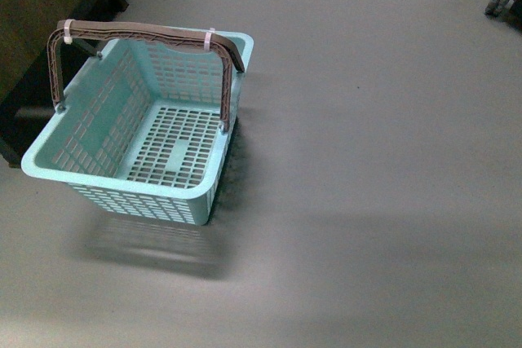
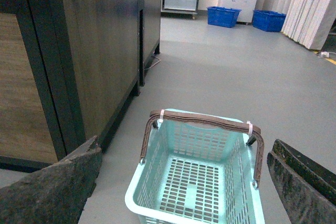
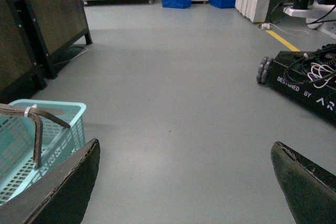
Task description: Pick mango and avocado into basket
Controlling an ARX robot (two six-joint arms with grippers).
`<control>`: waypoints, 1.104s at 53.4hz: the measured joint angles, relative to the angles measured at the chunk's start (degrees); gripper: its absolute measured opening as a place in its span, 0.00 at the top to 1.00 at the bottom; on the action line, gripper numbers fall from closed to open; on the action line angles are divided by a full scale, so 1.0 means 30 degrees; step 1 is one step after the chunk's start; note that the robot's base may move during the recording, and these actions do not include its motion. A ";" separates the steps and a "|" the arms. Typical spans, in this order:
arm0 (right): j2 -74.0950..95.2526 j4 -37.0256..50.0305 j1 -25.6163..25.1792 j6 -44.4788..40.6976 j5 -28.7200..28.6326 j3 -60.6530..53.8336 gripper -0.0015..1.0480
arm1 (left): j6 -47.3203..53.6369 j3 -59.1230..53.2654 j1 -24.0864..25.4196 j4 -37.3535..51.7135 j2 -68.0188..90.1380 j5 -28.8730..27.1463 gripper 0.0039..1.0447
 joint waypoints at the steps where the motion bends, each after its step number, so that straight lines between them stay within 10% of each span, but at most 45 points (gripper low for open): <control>1: 0.0007 0.0000 0.0000 -0.0007 0.0000 0.0000 0.08 | 0.0000 0.0000 0.0000 0.0000 0.0000 0.0000 0.08; 35: 0.0000 0.0000 0.0000 -0.0007 0.0000 0.0000 0.08 | 0.0000 0.0000 0.0000 0.0000 0.0000 0.0000 0.08; 41: 0.0000 0.0000 0.0000 -0.0007 0.0000 0.0000 0.08 | -0.6258 0.1617 0.0182 -0.2718 0.3840 -0.0765 0.08; 59: 0.0000 0.0000 0.0000 0.0000 0.0000 0.0000 0.08 | -1.9001 0.5544 0.1392 1.2123 2.3474 0.1093 0.08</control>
